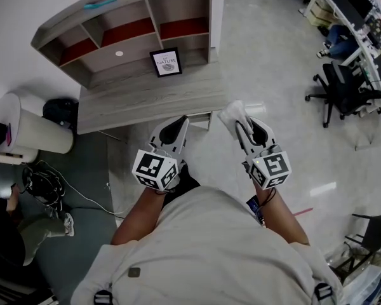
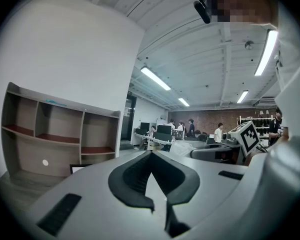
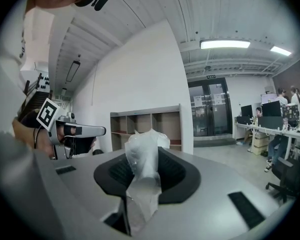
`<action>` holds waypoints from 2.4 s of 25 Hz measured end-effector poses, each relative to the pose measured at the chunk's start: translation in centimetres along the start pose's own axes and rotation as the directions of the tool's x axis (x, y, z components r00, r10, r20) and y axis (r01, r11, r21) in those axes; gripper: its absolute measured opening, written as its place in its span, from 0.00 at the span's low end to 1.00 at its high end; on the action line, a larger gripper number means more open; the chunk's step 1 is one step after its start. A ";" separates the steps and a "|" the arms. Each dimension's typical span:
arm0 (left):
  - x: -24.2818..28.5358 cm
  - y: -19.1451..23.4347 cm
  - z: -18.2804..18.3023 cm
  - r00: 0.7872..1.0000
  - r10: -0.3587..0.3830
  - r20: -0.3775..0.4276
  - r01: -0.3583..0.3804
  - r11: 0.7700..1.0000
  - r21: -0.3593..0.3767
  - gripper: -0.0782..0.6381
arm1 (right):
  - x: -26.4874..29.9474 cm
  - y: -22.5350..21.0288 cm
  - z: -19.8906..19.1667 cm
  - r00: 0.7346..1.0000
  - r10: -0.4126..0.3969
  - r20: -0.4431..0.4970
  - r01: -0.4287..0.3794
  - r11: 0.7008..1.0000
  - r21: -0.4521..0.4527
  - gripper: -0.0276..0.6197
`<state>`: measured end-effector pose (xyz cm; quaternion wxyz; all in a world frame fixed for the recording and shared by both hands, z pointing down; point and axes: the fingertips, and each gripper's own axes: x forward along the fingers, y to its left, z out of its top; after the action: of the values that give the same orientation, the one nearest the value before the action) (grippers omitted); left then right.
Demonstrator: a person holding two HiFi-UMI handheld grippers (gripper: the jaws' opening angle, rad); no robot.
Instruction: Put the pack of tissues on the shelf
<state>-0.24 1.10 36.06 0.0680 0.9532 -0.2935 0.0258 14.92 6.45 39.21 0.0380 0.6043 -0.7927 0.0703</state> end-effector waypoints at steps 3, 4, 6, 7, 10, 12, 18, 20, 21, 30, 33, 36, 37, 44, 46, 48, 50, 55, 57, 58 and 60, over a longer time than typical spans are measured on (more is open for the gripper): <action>1.1 2.5 0.4 1.000 -0.021 -0.005 0.021 1.000 -0.007 0.13 | 3.1 0.3 0.6 1.000 -0.003 -0.009 0.003 1.000 -0.003 0.23; 1.5 3.5 0.6 1.000 -0.028 -0.004 0.028 1.000 -0.008 0.13 | 4.2 0.3 0.8 1.000 -0.004 -0.010 0.004 1.000 -0.006 0.23; 2.1 5.5 1.1 0.999 -0.042 -0.002 0.042 0.999 -0.006 0.13 | 6.6 0.6 1.4 1.000 -0.008 -0.009 0.008 1.000 -0.010 0.23; 2.3 6.5 1.3 0.999 -0.049 -0.003 0.049 0.999 -0.005 0.13 | 7.8 0.7 1.6 1.000 -0.011 -0.009 0.011 1.000 -0.010 0.23; 2.5 9.6 1.7 0.998 -0.066 -0.004 0.066 0.998 -0.006 0.13 | 11.1 1.7 2.2 1.000 -0.020 -0.010 0.020 1.000 -0.014 0.23; 2.7 11.7 2.2 0.997 -0.074 0.003 0.074 0.997 -0.005 0.13 | 13.3 2.4 2.7 1.000 -0.021 -0.010 0.021 1.000 -0.021 0.23; 2.4 15.8 2.3 0.994 -0.110 0.004 0.110 0.994 -0.015 0.13 | 18.1 5.0 3.0 1.000 -0.012 -0.020 0.011 0.999 -0.031 0.23; 2.3 16.9 2.1 0.994 -0.110 0.003 0.110 0.993 -0.030 0.13 | 19.1 5.5 2.7 1.000 -0.011 -0.029 0.010 1.000 -0.028 0.23; 2.3 17.3 2.0 0.994 -0.110 0.005 0.110 0.993 -0.048 0.13 | 19.5 5.7 2.5 0.999 -0.009 -0.035 0.008 1.000 -0.026 0.23; 2.9 20.0 1.9 0.996 -0.087 0.017 0.088 0.993 -0.081 0.13 | 23.8 5.4 1.7 0.998 0.038 -0.059 -0.040 0.999 -0.025 0.23; 3.6 21.0 1.8 0.998 -0.059 0.014 0.060 0.995 -0.079 0.13 | 25.8 4.8 1.8 0.996 0.072 -0.061 -0.073 0.997 -0.023 0.23; 4.8 22.2 2.2 1.000 -0.024 0.019 0.026 0.997 -0.073 0.13 | 28.1 3.9 2.4 0.991 0.115 -0.067 -0.118 0.992 -0.039 0.23; 5.3 22.7 2.3 1.000 -0.011 0.020 0.012 0.997 -0.073 0.13 | 28.9 3.5 2.5 0.989 0.129 -0.071 -0.132 0.990 -0.043 0.23; 10.1 25.8 2.4 0.998 0.061 0.010 -0.060 0.994 -0.093 0.13 | 34.8 -0.7 3.5 0.976 0.197 -0.094 -0.204 0.977 -0.068 0.23; 11.4 26.6 2.3 0.996 0.086 0.005 -0.085 0.992 -0.089 0.13 | 36.3 -2.1 3.5 0.972 0.211 -0.099 -0.218 0.973 -0.071 0.23; 12.7 27.6 2.1 0.994 0.112 -0.001 -0.111 0.990 -0.089 0.13 | 37.9 -3.3 3.3 0.969 0.224 -0.108 -0.232 0.970 -0.071 0.23; 14.0 28.5 2.0 0.991 0.133 -0.006 -0.133 0.987 -0.087 0.13 | 39.4 -4.5 3.1 0.965 0.236 -0.116 -0.244 0.968 -0.065 0.23; 17.5 30.2 1.6 0.986 0.166 -0.024 -0.167 0.983 -0.076 0.13 | 43.0 -7.3 2.6 0.957 0.261 -0.128 -0.270 0.961 -0.056 0.23; 18.9 30.7 1.4 0.984 0.173 -0.032 -0.175 0.981 -0.078 0.13 | 44.2 -8.4 2.6 0.954 0.268 -0.131 -0.277 0.959 -0.059 0.23; 19.5 30.9 1.3 0.984 0.176 -0.038 -0.178 0.981 -0.079 0.13 | 44.9 -8.9 2.6 0.954 0.269 -0.131 -0.278 0.959 -0.061 0.23; 20.7 31.6 0.9 0.982 0.184 -0.052 -0.188 0.979 -0.081 0.13 | 46.3 -9.8 2.6 0.954 0.268 -0.132 -0.278 0.958 -0.063 0.23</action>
<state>-0.91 -36.38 40.63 0.1124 0.9170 -0.3805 0.0408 12.10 -40.64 44.06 0.1009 0.4814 -0.8670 0.0796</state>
